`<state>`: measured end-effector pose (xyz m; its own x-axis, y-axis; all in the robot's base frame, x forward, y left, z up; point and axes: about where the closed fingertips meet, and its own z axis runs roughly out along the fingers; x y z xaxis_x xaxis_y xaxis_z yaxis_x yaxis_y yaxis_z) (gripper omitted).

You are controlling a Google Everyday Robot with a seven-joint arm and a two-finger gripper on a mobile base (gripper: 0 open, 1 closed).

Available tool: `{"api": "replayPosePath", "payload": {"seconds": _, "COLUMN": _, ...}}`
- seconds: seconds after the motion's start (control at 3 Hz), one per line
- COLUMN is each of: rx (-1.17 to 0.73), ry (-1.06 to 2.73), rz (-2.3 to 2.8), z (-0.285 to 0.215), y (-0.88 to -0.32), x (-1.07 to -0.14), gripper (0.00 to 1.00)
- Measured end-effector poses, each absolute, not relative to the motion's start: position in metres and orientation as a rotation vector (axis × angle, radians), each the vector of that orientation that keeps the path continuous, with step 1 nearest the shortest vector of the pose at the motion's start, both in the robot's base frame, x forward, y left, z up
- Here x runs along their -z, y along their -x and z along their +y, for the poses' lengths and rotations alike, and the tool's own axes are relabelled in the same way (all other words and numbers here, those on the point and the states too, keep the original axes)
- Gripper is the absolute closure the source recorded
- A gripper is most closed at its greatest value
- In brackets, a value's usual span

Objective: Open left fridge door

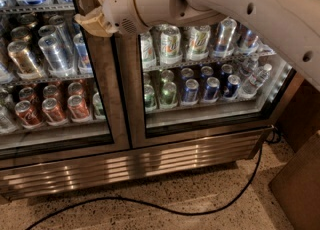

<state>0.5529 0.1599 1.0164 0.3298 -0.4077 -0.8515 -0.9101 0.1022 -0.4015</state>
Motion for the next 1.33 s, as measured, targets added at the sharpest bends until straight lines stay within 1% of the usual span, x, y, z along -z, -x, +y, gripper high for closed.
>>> {"api": "replayPosePath", "payload": {"seconds": 0.67, "rx": -0.575, "ry": 1.498, "rz": 1.261, "z": 0.1589, "y": -0.5558, "x": -1.0169, "gripper": 1.0}}
{"api": "replayPosePath", "payload": {"seconds": 1.0, "rx": -0.575, "ry": 1.498, "rz": 1.261, "z": 0.159, "y": -0.5558, "x": -1.0169, "gripper": 0.81}}
{"api": "replayPosePath", "payload": {"seconds": 1.33, "rx": -0.575, "ry": 1.498, "rz": 1.261, "z": 0.1589, "y": -0.5559, "x": -1.017, "gripper": 0.58}}
